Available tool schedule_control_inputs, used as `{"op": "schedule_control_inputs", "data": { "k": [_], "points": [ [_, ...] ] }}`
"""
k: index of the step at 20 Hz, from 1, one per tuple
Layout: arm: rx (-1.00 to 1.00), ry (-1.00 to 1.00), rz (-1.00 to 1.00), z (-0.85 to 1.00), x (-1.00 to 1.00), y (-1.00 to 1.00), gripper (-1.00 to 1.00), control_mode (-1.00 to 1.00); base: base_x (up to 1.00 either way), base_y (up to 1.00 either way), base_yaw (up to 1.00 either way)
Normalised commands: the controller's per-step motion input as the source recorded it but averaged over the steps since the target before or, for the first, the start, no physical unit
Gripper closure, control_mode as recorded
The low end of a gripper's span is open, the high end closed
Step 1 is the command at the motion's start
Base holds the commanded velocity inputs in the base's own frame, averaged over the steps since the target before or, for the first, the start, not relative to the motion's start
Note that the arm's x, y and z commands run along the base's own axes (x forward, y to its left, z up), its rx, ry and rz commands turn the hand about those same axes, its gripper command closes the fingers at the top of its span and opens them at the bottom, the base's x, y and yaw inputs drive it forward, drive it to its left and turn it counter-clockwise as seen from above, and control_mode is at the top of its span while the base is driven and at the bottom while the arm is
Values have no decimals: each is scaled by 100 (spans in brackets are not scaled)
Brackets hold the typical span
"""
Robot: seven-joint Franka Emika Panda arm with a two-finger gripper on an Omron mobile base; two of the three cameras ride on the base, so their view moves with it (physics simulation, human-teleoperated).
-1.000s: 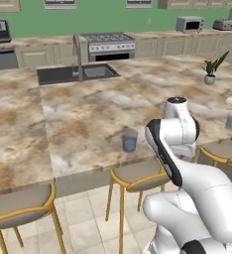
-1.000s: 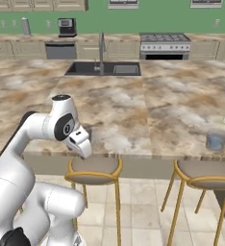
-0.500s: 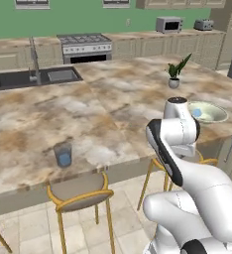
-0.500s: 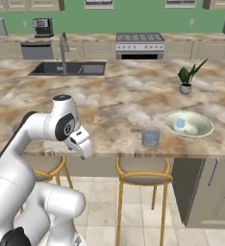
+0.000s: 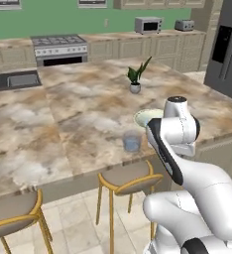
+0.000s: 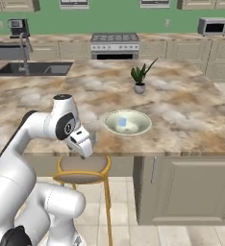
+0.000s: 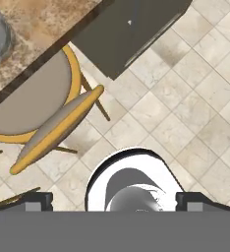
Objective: There are four ice cubes in the ice bowl. Place two ice cubes in each glass of water.
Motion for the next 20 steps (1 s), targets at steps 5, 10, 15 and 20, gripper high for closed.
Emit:
{"op": "schedule_control_inputs", "data": {
  "k": [5, 10, 15, 20],
  "points": [
    [0, 0, 0, 0, 0, 0, -100, 100, 36, -100, -5],
    [0, 0, 0, 0, 0, 0, -100, 100, 51, -92, 0],
    [0, 0, 0, 0, 0, 0, -100, 100, 58, -36, 10],
    [0, 0, 0, 0, 0, 0, -100, 100, 29, 0, 15]
  ]
}}
